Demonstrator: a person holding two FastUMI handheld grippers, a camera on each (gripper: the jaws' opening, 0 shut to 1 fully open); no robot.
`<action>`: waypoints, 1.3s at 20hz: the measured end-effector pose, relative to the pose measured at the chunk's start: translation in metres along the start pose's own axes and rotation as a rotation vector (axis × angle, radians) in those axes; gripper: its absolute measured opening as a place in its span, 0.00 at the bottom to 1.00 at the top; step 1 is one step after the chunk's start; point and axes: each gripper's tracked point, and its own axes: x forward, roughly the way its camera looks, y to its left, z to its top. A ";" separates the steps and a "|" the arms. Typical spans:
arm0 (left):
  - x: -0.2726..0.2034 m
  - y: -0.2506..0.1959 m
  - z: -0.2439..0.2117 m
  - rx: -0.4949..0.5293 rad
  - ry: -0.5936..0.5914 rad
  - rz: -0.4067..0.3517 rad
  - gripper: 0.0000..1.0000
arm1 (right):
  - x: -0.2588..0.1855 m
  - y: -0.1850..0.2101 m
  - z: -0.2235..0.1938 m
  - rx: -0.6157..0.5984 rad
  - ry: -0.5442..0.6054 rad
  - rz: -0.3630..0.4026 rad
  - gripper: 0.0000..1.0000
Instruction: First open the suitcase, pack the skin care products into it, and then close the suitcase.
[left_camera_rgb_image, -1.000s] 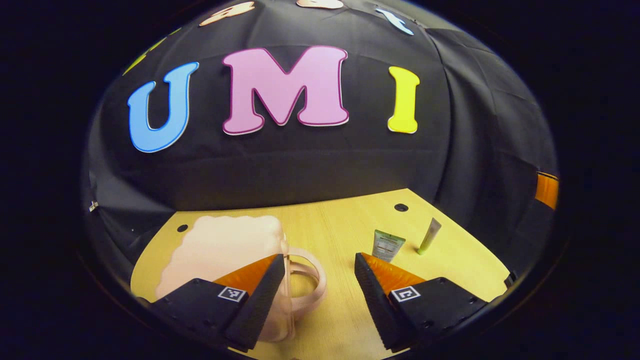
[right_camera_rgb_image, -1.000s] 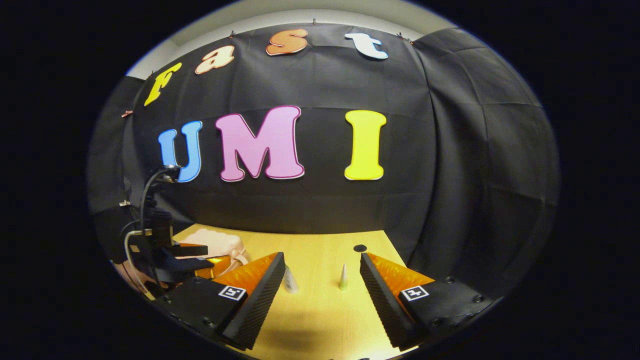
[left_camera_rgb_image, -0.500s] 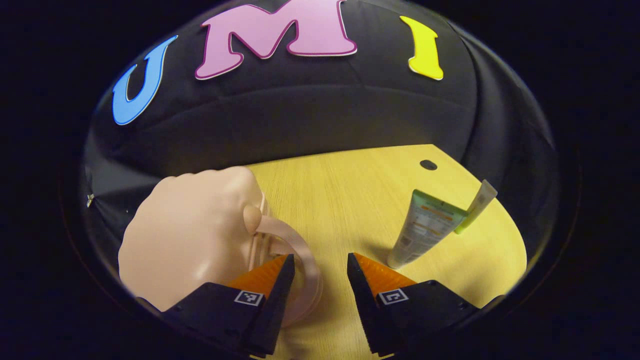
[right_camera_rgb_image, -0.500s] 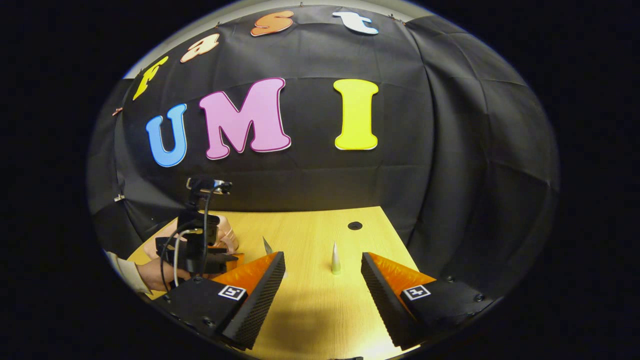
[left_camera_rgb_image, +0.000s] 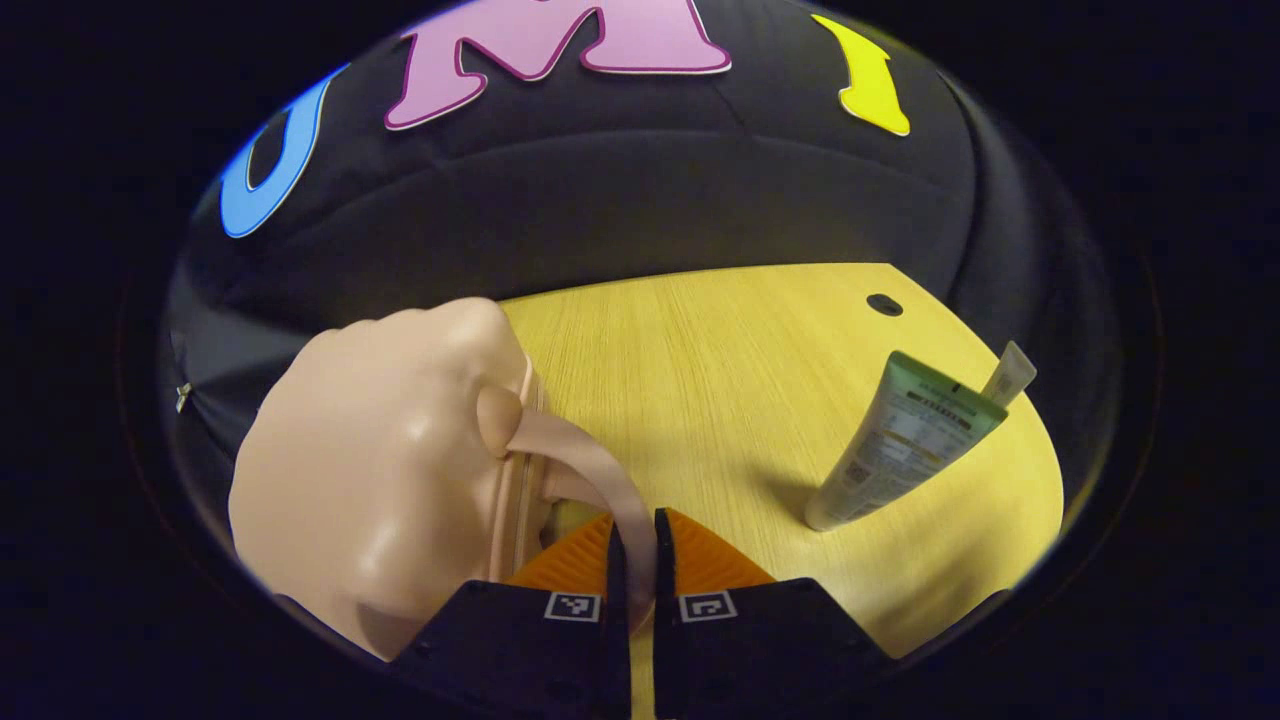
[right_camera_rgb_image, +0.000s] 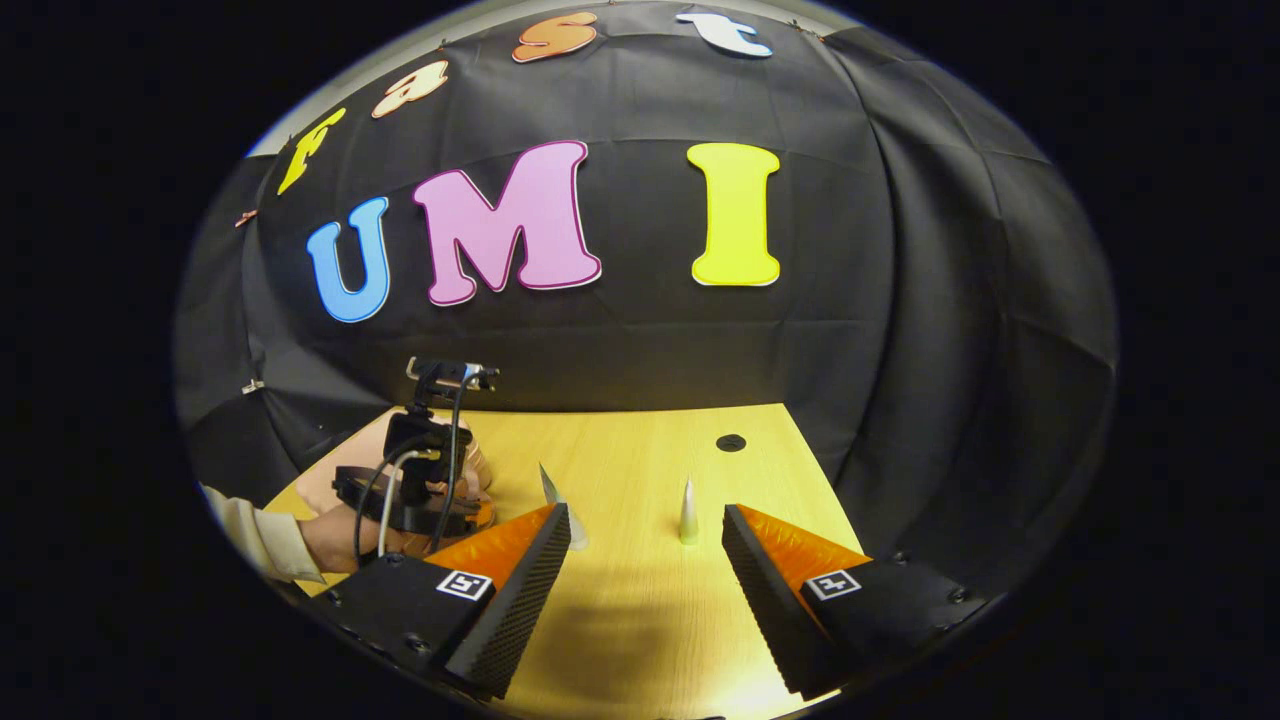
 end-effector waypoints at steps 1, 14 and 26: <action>-0.009 0.004 0.011 -0.016 -0.005 0.003 0.13 | 0.001 0.001 0.002 -0.002 -0.005 0.008 0.97; -0.171 0.290 0.143 -0.054 -0.303 0.127 0.10 | -0.008 0.051 0.030 -0.056 -0.058 -0.010 0.96; -0.044 0.559 0.019 -0.221 -0.205 0.133 0.09 | -0.031 0.102 0.009 -0.081 -0.058 -0.276 0.96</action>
